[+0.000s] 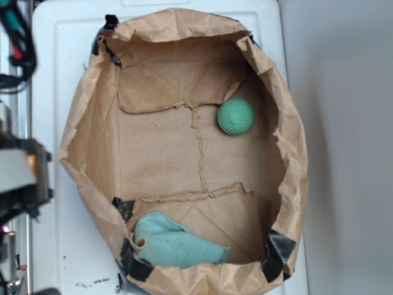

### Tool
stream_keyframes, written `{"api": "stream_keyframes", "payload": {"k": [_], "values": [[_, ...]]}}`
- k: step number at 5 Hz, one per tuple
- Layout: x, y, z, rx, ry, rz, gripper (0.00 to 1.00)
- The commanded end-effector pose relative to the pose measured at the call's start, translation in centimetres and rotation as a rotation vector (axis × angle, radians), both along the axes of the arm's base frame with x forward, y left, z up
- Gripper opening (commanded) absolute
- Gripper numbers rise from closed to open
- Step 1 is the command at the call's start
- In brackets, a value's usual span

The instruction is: Grab the green ball.

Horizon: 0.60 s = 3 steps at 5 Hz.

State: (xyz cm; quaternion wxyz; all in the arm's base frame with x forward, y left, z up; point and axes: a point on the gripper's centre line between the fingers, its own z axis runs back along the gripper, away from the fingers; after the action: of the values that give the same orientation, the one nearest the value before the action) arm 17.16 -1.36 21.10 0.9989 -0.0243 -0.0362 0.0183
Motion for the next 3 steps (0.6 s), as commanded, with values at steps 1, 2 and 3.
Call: {"api": "stream_keyframes", "payload": {"k": [1,2,3], "values": [[3.9,4.9,-0.6,0.037,-0.122,-0.012,1.0],[5.7,6.8,-1.8,0.037,-0.161,-0.016,1.0],[7.3,6.5,-3.7,0.016,-0.143,-0.014,1.0]]}}
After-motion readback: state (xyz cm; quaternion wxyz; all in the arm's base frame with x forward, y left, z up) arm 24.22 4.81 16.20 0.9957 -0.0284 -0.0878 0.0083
